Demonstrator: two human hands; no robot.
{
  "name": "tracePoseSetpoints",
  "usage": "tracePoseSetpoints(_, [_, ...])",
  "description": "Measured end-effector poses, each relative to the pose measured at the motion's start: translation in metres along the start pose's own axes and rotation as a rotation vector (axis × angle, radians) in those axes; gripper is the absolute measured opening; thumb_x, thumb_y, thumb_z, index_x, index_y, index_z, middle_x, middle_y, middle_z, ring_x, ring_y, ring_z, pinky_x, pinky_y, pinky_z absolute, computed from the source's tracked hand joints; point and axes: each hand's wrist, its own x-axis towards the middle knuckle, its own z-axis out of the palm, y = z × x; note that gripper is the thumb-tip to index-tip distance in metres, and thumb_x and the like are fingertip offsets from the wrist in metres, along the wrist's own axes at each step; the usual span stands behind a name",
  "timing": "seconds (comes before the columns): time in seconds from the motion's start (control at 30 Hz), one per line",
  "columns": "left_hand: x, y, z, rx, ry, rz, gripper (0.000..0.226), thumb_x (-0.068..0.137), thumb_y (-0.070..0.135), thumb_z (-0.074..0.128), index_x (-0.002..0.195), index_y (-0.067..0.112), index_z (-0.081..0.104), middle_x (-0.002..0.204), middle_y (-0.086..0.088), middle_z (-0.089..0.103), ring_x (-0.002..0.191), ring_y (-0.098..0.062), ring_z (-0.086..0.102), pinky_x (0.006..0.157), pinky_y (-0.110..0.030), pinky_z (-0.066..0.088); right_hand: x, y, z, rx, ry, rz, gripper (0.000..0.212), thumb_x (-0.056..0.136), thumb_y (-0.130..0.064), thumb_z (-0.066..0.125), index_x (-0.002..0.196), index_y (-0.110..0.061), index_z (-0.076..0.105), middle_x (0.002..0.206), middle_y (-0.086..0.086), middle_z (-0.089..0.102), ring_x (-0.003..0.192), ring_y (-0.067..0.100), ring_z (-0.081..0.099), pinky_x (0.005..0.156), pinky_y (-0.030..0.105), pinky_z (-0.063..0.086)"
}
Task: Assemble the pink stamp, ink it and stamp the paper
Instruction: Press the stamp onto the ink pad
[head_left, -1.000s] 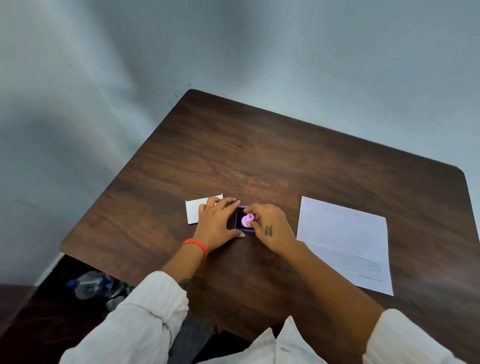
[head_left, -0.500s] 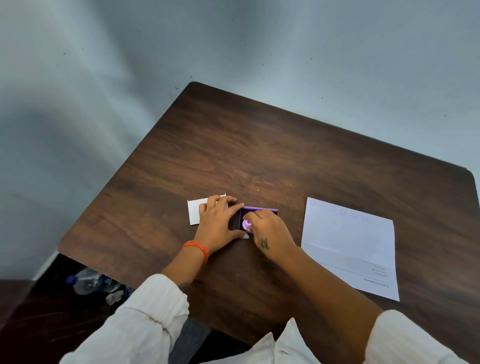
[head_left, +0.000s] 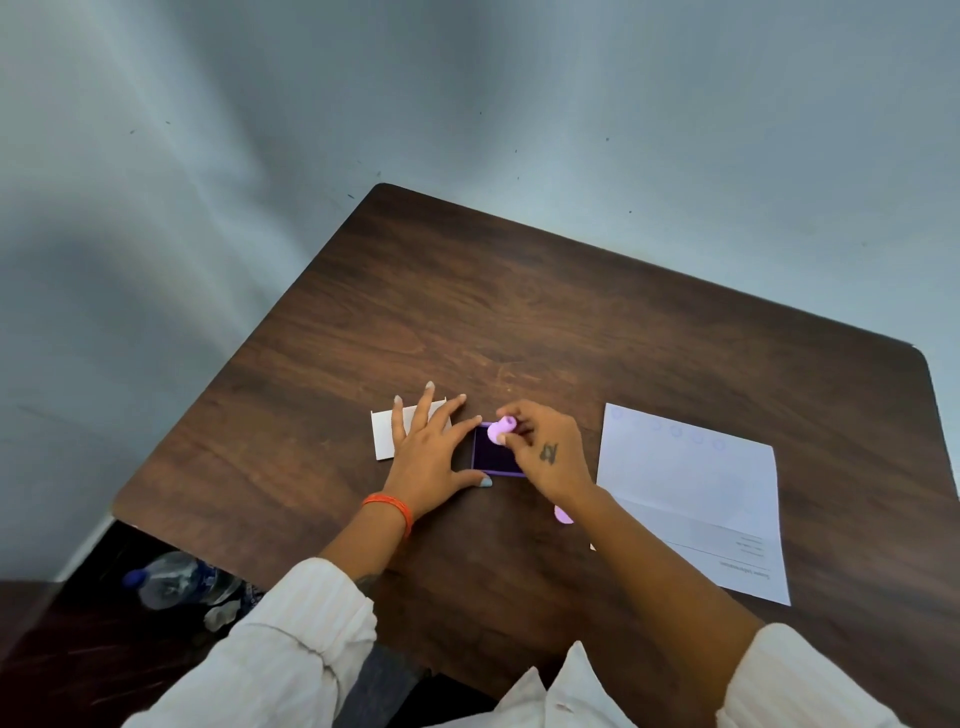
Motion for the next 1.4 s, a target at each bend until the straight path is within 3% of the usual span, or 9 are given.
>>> tracePoseSetpoints(0.07, [-0.001, -0.001, 0.002, -0.006, 0.006, 0.009, 0.076, 0.069, 0.058, 0.065, 0.134, 0.031, 0.039, 0.154, 0.0, 0.025, 0.145, -0.028, -0.005, 0.111, -0.058, -0.016, 0.002, -0.002, 0.004, -0.076, -0.037, -0.037, 0.019, 0.084, -0.015, 0.062, 0.103, -0.011, 0.066, 0.103, 0.01, 0.071, 0.092, 0.02, 0.063, 0.074, 0.016, 0.044])
tracePoseSetpoints(0.17, [-0.001, -0.001, 0.002, -0.015, 0.004, 0.005, 0.075, 0.07, 0.058, 0.065, 0.135, 0.03, 0.039, 0.154, -0.001, 0.024, 0.145, -0.028, -0.005, 0.11, -0.057, -0.017, 0.003, -0.002, 0.014, -0.24, -0.092, -0.095, 0.023, 0.088, -0.018, 0.057, 0.109, -0.01, 0.063, 0.108, 0.013, 0.069, 0.097, 0.024, 0.06, 0.083, 0.029, 0.048])
tracePoseSetpoints(0.43, [0.0, -0.002, 0.003, -0.017, 0.004, 0.016, 0.074, 0.071, 0.057, 0.065, 0.135, 0.031, 0.038, 0.155, -0.002, 0.023, 0.144, -0.028, -0.007, 0.108, -0.057, -0.02, 0.003, 0.002, 0.021, -0.474, -0.169, -0.228, 0.039, 0.081, -0.014, 0.066, 0.118, -0.006, 0.055, 0.121, 0.015, 0.062, 0.112, 0.027, 0.054, 0.094, 0.036, 0.046])
tracePoseSetpoints(0.83, [0.002, 0.0, 0.001, 0.012, -0.022, 0.012, 0.074, 0.07, 0.056, 0.066, 0.135, 0.032, 0.038, 0.155, -0.004, 0.022, 0.144, -0.029, -0.007, 0.11, -0.06, -0.018, 0.004, 0.002, 0.02, -0.449, -0.153, -0.253, 0.034, 0.081, -0.012, 0.065, 0.113, -0.004, 0.058, 0.116, 0.017, 0.064, 0.109, 0.029, 0.056, 0.092, 0.036, 0.046])
tracePoseSetpoints(0.97, [0.002, 0.001, -0.001, 0.032, -0.044, 0.004, 0.078, 0.07, 0.058, 0.065, 0.137, 0.032, 0.034, 0.155, -0.004, 0.02, 0.144, -0.03, -0.008, 0.111, -0.06, -0.015, 0.005, 0.0, 0.006, -0.017, -0.042, -0.01, 0.016, 0.083, -0.015, 0.063, 0.098, -0.009, 0.067, 0.097, 0.01, 0.071, 0.089, 0.02, 0.063, 0.079, 0.028, 0.049])
tracePoseSetpoints(1.07, [0.002, 0.004, -0.004, 0.032, -0.075, -0.012, 0.086, 0.072, 0.059, 0.062, 0.142, 0.029, 0.022, 0.156, -0.002, 0.017, 0.144, -0.029, -0.008, 0.113, -0.059, -0.013, -0.004, 0.007, -0.007, 0.535, 0.084, 0.346, 0.018, 0.079, -0.013, 0.071, 0.096, -0.016, 0.066, 0.096, 0.001, 0.07, 0.086, 0.012, 0.065, 0.077, 0.022, 0.055])
tracePoseSetpoints(1.2, [0.0, 0.005, -0.008, 0.029, -0.098, -0.022, 0.092, 0.069, 0.068, 0.058, 0.143, 0.029, 0.019, 0.156, -0.002, 0.017, 0.144, -0.028, -0.007, 0.113, -0.058, -0.014, -0.024, 0.022, -0.039, 1.356, 0.004, 0.696, 0.021, 0.086, -0.003, 0.058, 0.107, -0.002, 0.062, 0.101, 0.015, 0.069, 0.088, 0.02, 0.067, 0.077, 0.027, 0.058])
tracePoseSetpoints(1.3, [-0.002, 0.01, -0.01, 0.002, -0.035, -0.006, 0.101, 0.056, 0.084, 0.039, 0.14, 0.029, 0.027, 0.154, -0.002, 0.023, 0.145, -0.029, -0.002, 0.112, -0.055, -0.014, -0.045, 0.031, -0.059, 1.665, 0.044, 0.755, 0.012, 0.084, -0.003, 0.06, 0.092, 0.001, 0.068, 0.089, 0.016, 0.074, 0.08, 0.022, 0.072, 0.075, 0.03, 0.058])
tracePoseSetpoints(1.4, [0.001, 0.027, -0.007, -0.035, 0.047, 0.048, 0.107, 0.053, 0.092, 0.022, 0.136, 0.026, 0.038, 0.15, -0.004, 0.035, 0.144, -0.031, 0.009, 0.113, -0.055, -0.008, -0.065, 0.04, -0.075, 1.775, 0.101, 0.731, 0.014, 0.083, -0.004, 0.061, 0.095, 0.001, 0.067, 0.091, 0.018, 0.074, 0.081, 0.023, 0.072, 0.075, 0.032, 0.058])
